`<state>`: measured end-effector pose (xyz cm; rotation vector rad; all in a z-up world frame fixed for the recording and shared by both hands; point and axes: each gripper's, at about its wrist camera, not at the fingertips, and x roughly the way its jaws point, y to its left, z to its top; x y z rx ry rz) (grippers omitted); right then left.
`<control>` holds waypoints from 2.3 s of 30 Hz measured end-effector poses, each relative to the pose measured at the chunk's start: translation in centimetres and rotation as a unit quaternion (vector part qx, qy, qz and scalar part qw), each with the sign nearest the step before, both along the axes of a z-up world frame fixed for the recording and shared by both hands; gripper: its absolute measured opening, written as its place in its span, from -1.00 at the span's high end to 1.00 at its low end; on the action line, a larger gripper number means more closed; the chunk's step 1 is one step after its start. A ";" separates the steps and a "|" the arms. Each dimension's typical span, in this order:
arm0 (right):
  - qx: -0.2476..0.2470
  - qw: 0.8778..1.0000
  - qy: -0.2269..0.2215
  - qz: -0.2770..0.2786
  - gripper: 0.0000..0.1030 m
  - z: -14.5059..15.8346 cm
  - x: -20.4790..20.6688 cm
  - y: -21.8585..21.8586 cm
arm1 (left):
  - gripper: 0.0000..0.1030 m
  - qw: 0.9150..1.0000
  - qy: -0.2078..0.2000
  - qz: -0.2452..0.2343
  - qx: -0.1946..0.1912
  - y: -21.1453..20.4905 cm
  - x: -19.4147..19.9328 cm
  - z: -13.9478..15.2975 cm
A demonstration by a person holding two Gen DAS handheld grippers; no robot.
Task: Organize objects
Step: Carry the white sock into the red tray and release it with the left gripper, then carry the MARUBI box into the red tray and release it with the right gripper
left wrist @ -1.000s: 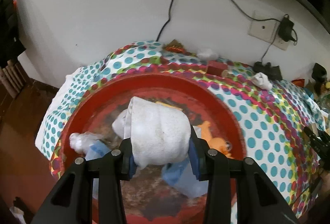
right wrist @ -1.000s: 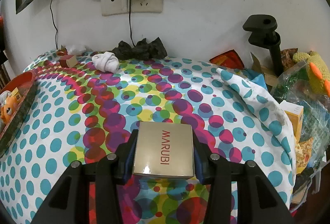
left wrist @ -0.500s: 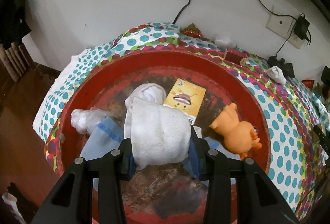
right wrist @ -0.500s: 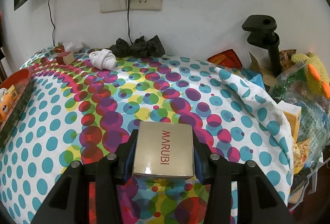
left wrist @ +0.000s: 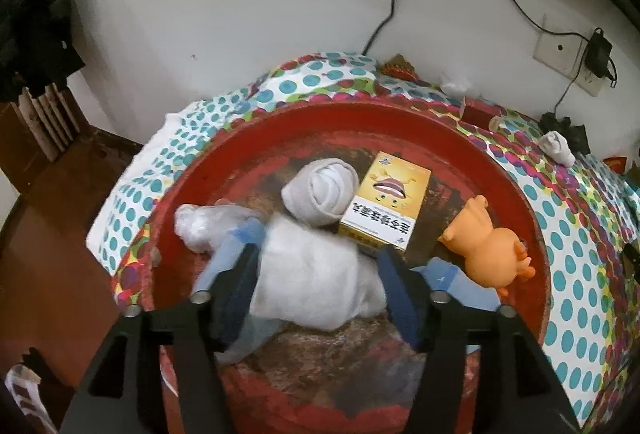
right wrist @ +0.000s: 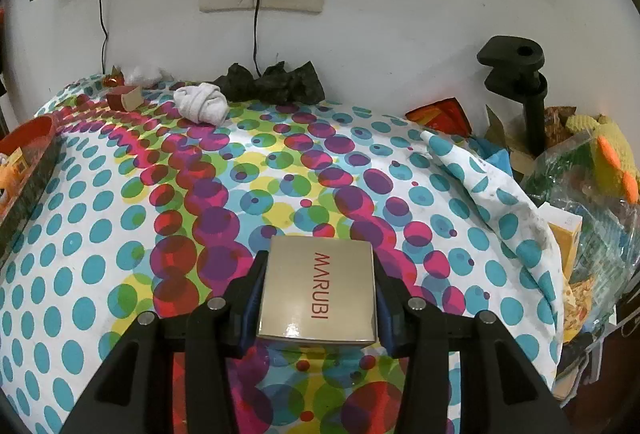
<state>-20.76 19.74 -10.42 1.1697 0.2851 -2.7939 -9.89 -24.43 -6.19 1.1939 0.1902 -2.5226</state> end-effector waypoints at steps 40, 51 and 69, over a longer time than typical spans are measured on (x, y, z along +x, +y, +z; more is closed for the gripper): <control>-0.021 0.994 0.032 0.099 0.10 6.1 5.0 -13.2 | -0.92 0.996 0.057 0.053 -0.048 -1.3 4.7 0.4; -0.028 0.979 0.027 0.202 0.10 6.9 7.4 -23.5 | -0.93 0.994 0.067 0.075 -0.036 -3.1 5.5 1.0; -0.033 0.957 -0.023 0.288 0.09 4.2 7.6 -36.2 | -0.93 0.991 0.071 0.108 -0.019 -6.1 6.4 1.1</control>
